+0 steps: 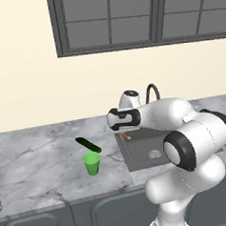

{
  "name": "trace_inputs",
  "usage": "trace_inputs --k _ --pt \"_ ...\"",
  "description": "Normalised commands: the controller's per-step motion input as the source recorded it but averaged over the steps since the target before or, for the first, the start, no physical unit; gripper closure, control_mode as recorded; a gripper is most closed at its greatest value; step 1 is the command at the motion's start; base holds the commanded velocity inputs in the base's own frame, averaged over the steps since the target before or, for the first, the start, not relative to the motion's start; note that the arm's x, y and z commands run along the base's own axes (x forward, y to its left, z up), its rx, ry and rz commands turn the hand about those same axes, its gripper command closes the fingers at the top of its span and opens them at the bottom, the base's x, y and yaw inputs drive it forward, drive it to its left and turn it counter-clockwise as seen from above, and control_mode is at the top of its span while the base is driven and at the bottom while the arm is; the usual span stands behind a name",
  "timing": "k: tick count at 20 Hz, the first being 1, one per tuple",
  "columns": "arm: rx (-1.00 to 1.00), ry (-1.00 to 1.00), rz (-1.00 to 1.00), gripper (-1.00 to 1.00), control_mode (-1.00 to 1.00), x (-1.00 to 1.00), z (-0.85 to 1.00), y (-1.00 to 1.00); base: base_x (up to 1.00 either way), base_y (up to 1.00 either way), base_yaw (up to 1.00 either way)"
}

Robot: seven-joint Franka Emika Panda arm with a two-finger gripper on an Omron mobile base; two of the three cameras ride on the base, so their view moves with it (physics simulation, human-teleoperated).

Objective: Remove the cucumber and mushroom from the sink. Then move the bowl and cup from the counter to the sink for washing.

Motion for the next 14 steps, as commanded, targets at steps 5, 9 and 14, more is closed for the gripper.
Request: trace_inputs --k 5,9,14 --pt "0.0 0.0 0.02 1.0 -1.0 0.14 0.0 0.39 0.0 0.0 0.0" --pt "0.04 0.0 0.0 1.0 -1.0 0.07 0.0 0.4 0.0 0.0 0.0" --pt "0.02 0.0 0.0 1.0 -1.0 0.1 0.0 0.29 0.0 0.0 0.0"
